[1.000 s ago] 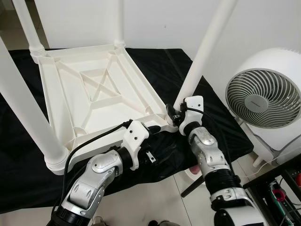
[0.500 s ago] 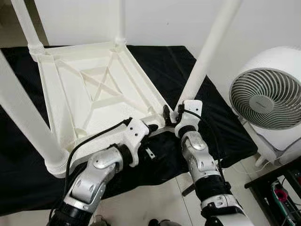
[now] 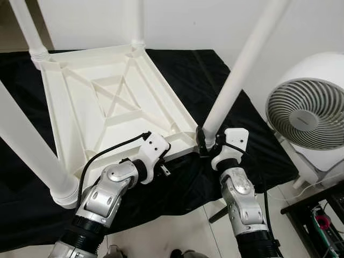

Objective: Building children table

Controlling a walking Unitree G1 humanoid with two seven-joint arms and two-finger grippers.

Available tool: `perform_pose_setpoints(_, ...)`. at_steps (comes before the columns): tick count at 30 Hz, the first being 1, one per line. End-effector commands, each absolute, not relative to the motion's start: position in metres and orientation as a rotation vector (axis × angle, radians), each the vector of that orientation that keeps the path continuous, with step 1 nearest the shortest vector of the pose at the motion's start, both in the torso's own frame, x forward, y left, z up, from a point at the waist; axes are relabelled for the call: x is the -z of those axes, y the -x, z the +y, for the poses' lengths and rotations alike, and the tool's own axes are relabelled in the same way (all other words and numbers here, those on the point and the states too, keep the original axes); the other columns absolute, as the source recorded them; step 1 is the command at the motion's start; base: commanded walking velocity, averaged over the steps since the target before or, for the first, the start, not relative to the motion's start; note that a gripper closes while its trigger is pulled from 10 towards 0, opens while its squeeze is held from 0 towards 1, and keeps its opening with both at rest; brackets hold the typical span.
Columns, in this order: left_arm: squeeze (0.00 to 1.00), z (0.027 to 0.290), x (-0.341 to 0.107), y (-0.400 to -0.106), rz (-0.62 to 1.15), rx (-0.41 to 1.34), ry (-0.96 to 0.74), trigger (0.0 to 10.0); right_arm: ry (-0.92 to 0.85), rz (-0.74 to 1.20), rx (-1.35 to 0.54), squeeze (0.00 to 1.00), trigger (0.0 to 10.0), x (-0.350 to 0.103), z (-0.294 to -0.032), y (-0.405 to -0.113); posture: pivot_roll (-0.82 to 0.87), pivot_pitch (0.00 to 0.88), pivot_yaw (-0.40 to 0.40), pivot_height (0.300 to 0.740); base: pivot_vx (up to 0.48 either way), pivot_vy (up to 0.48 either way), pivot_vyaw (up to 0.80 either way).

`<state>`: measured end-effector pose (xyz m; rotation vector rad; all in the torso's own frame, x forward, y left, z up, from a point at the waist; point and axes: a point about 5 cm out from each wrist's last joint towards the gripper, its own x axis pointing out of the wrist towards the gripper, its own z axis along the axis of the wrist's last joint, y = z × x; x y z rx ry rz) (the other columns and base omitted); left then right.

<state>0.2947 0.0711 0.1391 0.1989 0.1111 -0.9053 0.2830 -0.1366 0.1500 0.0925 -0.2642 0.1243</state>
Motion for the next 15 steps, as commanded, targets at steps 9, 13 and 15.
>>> perform_pose_setpoints(9,0.00,0.085,-0.121,-0.309,0.193,0.614,-0.245,10.0,-0.105,-0.269,-0.068,0.00,10.0,-0.150,-0.158,-0.255,0.01,0.126,-0.053,0.740,0.000,0.000,0.00)
perform_pose_setpoints(13,0.00,0.086,-0.120,-0.310,0.205,0.612,-0.249,10.0,-0.096,-0.239,-0.088,0.00,10.0,-0.146,-0.158,-0.242,0.00,0.130,-0.046,0.740,0.000,0.000,0.00)
perform_pose_setpoints(15,0.00,0.086,-0.119,-0.310,0.211,0.610,-0.248,10.0,-0.088,-0.231,-0.105,0.00,10.0,-0.145,-0.157,-0.239,-0.01,0.131,-0.044,0.740,0.000,0.000,0.00)
